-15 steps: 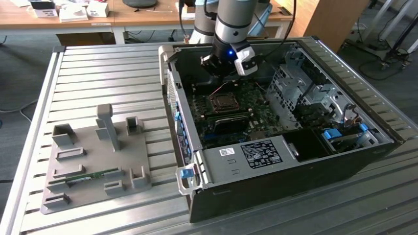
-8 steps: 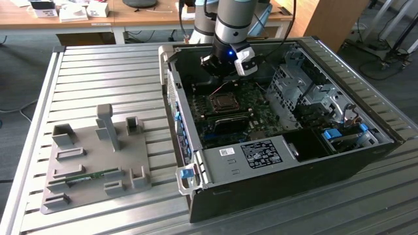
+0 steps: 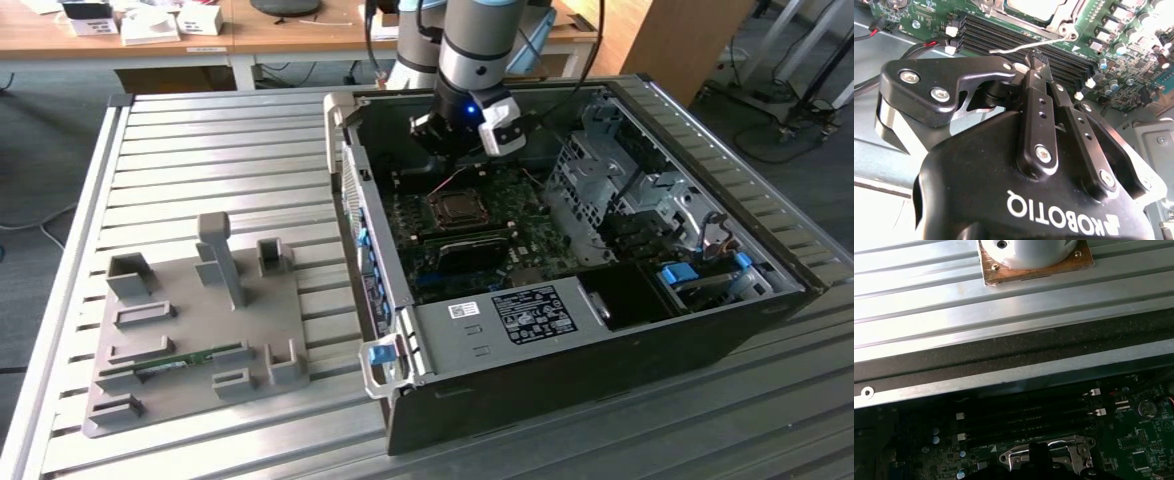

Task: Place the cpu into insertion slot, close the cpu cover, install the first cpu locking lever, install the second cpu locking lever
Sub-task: 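Install the first cpu locking lever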

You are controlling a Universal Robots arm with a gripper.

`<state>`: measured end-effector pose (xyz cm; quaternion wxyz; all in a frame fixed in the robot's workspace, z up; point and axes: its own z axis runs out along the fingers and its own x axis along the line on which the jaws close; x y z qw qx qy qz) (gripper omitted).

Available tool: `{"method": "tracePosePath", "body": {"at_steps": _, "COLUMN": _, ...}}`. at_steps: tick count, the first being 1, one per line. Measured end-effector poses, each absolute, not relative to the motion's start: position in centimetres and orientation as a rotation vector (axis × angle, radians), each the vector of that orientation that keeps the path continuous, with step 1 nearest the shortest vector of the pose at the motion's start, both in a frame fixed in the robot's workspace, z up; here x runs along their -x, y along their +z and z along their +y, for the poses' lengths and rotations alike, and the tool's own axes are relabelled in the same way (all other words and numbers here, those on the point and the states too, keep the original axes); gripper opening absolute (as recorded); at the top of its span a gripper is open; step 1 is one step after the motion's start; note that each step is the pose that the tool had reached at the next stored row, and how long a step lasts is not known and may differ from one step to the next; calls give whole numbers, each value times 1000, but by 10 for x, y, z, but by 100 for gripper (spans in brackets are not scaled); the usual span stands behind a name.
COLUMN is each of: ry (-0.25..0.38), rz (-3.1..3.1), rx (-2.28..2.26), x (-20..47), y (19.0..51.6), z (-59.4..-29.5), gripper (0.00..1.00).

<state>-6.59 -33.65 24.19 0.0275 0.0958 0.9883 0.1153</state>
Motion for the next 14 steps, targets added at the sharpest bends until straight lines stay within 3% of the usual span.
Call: {"method": "tracePosePath", "body": {"at_steps": 14, "ry": 357, "rz": 3051, "rx": -296, "x": 66, "y": 238, "z": -335, "gripper": 11}}
